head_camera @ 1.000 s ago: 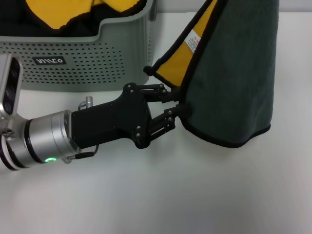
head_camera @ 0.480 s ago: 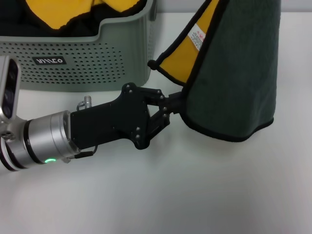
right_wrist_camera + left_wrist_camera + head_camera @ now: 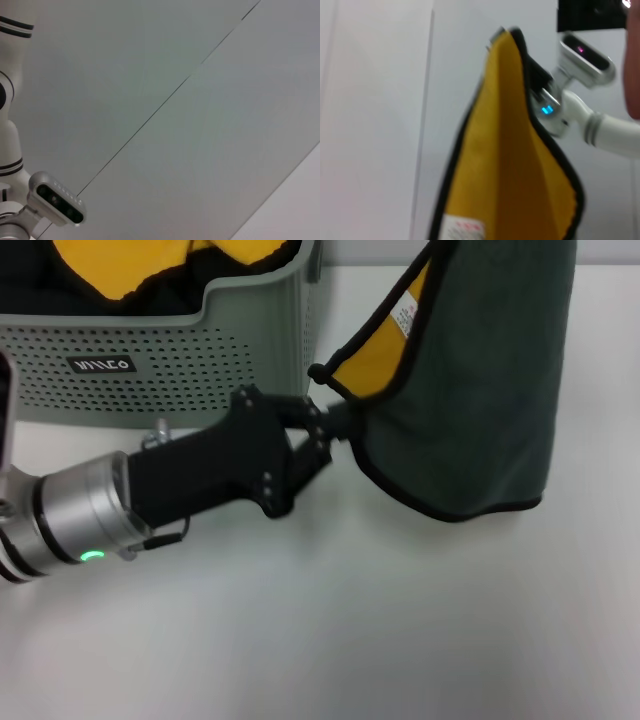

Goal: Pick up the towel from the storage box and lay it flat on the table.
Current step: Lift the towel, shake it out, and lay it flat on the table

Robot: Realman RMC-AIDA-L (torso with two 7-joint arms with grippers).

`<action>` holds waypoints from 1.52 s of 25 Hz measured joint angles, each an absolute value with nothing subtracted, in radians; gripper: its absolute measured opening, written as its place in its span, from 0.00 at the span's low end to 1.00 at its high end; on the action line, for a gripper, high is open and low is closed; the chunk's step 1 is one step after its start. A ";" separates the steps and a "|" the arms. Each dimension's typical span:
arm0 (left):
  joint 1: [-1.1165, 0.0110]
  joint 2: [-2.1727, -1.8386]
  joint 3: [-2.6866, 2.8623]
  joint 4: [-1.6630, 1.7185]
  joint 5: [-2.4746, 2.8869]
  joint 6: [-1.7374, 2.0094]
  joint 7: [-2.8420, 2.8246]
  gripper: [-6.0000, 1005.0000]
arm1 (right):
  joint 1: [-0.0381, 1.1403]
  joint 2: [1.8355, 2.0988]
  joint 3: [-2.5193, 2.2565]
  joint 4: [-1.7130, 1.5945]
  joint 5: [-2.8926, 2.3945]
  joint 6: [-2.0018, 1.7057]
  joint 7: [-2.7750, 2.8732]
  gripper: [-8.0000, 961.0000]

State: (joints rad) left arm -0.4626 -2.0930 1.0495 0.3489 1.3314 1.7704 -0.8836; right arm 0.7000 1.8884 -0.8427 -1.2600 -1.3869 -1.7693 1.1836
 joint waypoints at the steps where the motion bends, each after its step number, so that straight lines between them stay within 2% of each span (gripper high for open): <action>1: -0.458 -2.091 1.049 0.347 1.306 1.772 -0.891 0.02 | 0.695 1.893 -0.842 -1.260 -1.387 -1.769 1.186 0.03; 6: -0.406 -2.067 1.049 0.378 1.196 1.791 -0.987 0.01 | 0.628 1.936 -0.848 -1.293 -1.399 -1.746 1.228 0.03; 10: -0.356 -2.044 1.041 0.419 1.163 1.825 -1.041 0.01 | 0.539 1.999 -0.853 -1.360 -1.443 -1.714 1.305 0.03; 13: -0.319 -2.033 1.025 0.457 1.165 1.864 -1.089 0.01 | 0.466 2.019 -0.875 -1.417 -1.450 -1.709 1.377 0.03; 19: -0.221 -2.015 1.023 0.563 1.160 2.003 -1.133 0.01 | 0.330 2.023 -0.955 -1.536 -1.408 -1.766 1.510 0.03; 25: -0.046 -2.027 1.031 0.736 1.094 2.034 -1.247 0.01 | 0.220 2.026 -0.947 -1.559 -1.294 -1.940 1.592 0.03; 29: 0.039 -2.044 1.051 0.803 1.087 2.036 -1.302 0.01 | 0.189 2.026 -0.948 -1.446 -1.270 -2.032 1.595 0.03; 33: 0.086 -2.041 1.141 0.824 1.090 2.037 -1.317 0.01 | 0.182 2.022 -0.947 -1.264 -1.253 -2.103 1.568 0.03; 36: 0.093 -2.042 1.158 0.795 1.116 2.036 -1.300 0.01 | 0.184 2.017 -0.939 -1.093 -1.261 -2.115 1.498 0.03; 38: 0.059 -2.047 1.125 0.721 1.157 2.033 -1.264 0.01 | 0.207 2.015 -0.923 -0.963 -1.292 -2.104 1.436 0.03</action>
